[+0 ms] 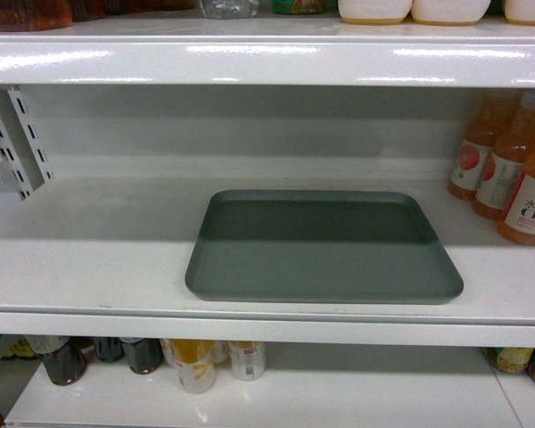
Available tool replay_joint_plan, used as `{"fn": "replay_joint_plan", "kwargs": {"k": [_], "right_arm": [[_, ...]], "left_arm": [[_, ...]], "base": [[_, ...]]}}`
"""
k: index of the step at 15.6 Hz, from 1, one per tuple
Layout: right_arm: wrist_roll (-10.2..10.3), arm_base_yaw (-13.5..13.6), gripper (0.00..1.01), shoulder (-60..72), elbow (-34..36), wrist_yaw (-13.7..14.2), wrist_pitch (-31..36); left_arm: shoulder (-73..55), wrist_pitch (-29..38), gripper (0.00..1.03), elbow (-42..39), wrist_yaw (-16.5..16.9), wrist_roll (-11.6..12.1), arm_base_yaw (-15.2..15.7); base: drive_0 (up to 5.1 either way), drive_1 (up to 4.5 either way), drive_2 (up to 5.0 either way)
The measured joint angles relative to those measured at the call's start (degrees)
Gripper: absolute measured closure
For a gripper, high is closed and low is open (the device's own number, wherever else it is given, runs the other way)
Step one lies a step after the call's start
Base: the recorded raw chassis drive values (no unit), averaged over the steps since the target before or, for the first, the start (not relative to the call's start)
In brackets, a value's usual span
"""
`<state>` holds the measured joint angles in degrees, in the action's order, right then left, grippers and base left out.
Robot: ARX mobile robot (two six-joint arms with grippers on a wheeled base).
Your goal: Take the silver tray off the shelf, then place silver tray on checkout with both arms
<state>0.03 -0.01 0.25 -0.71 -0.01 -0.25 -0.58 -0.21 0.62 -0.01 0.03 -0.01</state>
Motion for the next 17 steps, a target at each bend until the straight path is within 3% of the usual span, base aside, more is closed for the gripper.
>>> {"fn": "replay_joint_plan", "kwargs": {"k": [17], "right_arm": [[0.0,0.0,0.03,0.0,0.0,0.0,0.0]], "left_arm": [[0.0,0.0,0.05,0.0,0.0,0.0,0.0]], "base": [[0.0,0.0,0.0]]}}
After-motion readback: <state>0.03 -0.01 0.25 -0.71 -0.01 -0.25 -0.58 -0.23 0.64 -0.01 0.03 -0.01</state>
